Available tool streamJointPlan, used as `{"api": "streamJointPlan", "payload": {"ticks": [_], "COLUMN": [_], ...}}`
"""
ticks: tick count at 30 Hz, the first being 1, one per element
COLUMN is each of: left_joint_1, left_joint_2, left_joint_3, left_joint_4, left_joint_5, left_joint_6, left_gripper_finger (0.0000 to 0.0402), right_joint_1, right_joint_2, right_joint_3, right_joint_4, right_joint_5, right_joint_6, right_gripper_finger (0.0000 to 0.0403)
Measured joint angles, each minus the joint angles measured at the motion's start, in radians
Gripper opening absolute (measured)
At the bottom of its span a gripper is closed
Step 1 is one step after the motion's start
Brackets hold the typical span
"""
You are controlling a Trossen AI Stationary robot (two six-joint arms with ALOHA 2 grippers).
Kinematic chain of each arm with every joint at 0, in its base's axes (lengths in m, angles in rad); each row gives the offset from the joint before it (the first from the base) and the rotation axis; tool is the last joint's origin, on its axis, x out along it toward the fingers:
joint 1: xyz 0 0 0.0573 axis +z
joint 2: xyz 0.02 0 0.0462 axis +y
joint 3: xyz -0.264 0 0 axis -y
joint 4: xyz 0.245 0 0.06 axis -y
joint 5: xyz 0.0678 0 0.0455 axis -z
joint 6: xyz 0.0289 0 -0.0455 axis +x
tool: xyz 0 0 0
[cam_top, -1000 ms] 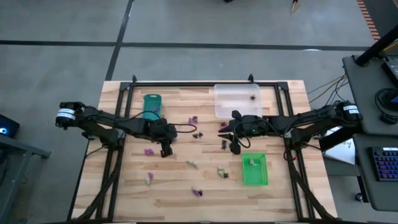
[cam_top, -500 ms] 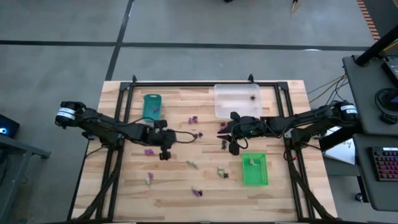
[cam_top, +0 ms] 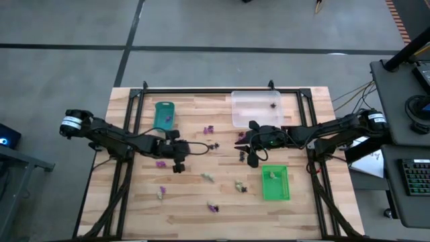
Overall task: Sort Halloween decoration
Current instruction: Put the purple skeleton toy into the blue bin
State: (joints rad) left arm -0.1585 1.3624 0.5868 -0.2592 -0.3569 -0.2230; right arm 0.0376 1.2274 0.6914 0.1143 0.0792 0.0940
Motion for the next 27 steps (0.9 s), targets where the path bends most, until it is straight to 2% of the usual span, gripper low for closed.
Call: {"api": "streamJointPlan", "payload": {"ticks": [14,27], "left_joint_1": [0.001,0.001], "left_joint_2": [0.0,0.0], "left_joint_3": [-0.126,-0.174], "left_joint_4": [0.188,0.29], "left_joint_5": [-0.001,-0.034], "left_joint_6": [0.004,0.002], "left_gripper_finger": [0.0121,0.0121], "right_joint_1": [0.0,0.0], "right_joint_2": [0.0,0.0], "right_joint_3": [0.0,0.0], "right_joint_4": [0.001,0.004], "right_joint_5": [0.0,0.0], "right_joint_6": [0.0,0.0], "right_gripper_finger": [0.0073,0.0073]}}
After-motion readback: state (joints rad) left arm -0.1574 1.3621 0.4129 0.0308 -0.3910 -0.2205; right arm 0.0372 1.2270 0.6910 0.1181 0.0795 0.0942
